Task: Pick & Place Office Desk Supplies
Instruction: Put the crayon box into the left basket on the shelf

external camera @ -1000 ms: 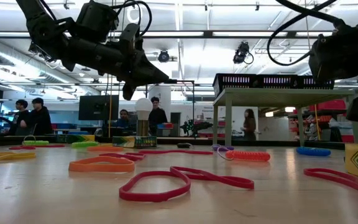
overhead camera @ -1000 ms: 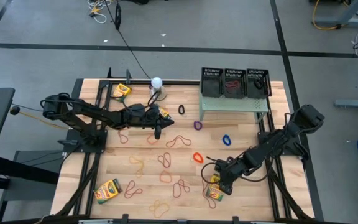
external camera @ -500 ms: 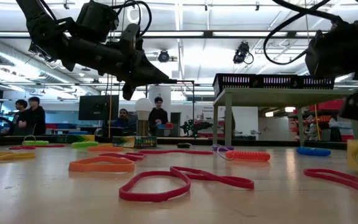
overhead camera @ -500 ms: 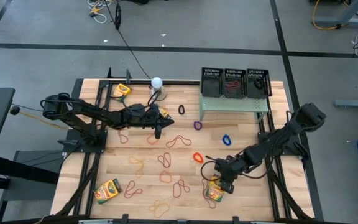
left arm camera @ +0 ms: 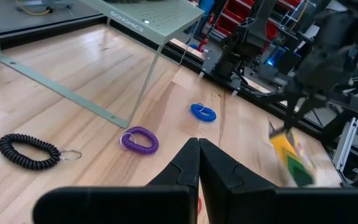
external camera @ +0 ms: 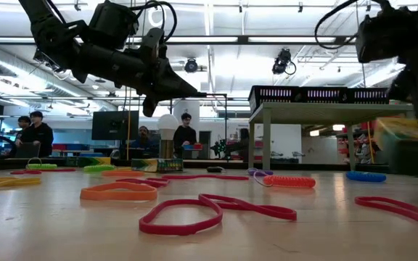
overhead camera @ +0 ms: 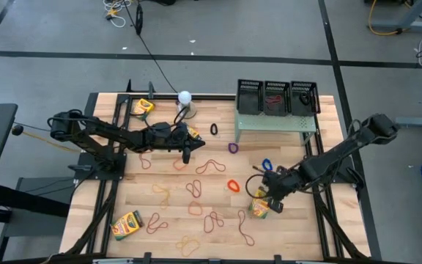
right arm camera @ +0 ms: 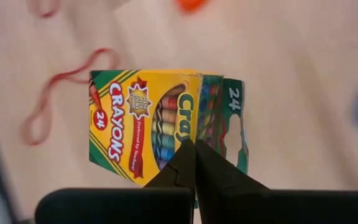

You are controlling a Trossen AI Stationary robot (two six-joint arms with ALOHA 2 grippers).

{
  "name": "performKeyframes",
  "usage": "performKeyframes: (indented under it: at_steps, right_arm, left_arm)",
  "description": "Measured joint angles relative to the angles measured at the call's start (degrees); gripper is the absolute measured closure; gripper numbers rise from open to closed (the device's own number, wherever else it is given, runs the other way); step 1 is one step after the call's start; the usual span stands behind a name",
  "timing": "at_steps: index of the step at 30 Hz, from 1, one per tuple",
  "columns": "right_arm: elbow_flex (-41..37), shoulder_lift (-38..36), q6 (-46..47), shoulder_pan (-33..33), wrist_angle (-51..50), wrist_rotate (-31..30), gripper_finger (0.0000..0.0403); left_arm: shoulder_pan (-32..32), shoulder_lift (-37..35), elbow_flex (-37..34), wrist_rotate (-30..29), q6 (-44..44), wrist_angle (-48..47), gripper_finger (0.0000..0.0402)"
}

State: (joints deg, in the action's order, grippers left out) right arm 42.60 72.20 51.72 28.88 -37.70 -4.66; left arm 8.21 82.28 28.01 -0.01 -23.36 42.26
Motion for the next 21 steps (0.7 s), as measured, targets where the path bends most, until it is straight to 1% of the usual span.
performKeyframes:
  at_steps: [3,7,9,12,15,21]
  right_arm:
    - [4.8,0.3,-2.7,-0.2,-9.5,-5.4,0.0402]
    - [12.7,3.0,-7.1,-0.5,-21.4,-15.2,0.0402]
    - [16.0,5.1,-9.3,-0.9,-25.0,-19.0,0.0402]
    - [19.5,9.5,-13.8,-1.5,-28.7,-23.5,0.0403]
    - [21.3,15.1,-19.4,-1.9,-30.5,-27.5,0.0403]
    - [22.0,25.9,-25.5,-1.7,-33.2,-39.9,0.0403]
  left_arm:
    - [0.0,0.0,0.0,0.0,-0.5,0.0,0.0392]
    - [0.0,0.0,0.0,0.0,-0.7,0.0,0.0392]
    - [0.0,0.0,0.0,0.0,-0.7,0.0,0.0392]
    - [0.0,0.0,0.0,-0.2,-0.7,0.0,0.0392]
    - [0.0,0.0,0.0,-0.2,-0.6,0.0,0.0392]
    - [0.0,0.0,0.0,-0.2,1.4,0.0,0.0392]
